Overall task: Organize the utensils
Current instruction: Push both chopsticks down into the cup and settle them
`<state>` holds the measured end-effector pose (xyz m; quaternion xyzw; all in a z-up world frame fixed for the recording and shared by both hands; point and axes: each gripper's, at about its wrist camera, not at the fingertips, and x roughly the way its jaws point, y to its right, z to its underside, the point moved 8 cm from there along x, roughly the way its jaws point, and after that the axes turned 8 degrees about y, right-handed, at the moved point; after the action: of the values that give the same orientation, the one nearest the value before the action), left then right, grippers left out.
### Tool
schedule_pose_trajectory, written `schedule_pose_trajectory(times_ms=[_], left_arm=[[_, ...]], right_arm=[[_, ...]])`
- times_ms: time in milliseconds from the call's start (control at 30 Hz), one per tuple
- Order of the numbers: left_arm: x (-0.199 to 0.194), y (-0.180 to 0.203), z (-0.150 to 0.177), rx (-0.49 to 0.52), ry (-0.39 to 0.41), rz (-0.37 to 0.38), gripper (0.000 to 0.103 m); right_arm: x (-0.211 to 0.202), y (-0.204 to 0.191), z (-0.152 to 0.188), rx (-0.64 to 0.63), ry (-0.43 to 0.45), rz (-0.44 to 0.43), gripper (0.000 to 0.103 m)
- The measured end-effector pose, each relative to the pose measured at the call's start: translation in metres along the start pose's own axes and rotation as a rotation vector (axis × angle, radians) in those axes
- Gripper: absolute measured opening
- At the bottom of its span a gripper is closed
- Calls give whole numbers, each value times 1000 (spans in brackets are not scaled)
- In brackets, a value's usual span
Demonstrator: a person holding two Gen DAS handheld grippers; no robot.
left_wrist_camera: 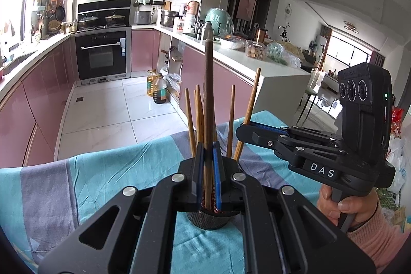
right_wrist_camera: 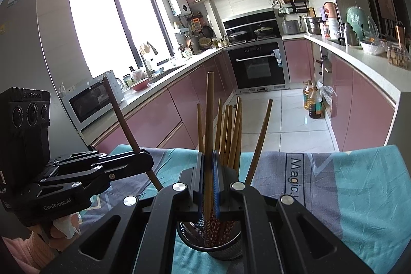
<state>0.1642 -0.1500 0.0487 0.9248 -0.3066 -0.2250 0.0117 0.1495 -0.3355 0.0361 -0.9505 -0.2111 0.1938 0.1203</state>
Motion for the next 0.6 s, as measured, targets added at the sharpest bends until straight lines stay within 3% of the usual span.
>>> schedule_pose_trajectory(times_ms=[600], left_arm=[[25, -3, 6, 7, -65, -3, 7]], right_arm=[[17, 15, 13, 34, -51, 5, 6]])
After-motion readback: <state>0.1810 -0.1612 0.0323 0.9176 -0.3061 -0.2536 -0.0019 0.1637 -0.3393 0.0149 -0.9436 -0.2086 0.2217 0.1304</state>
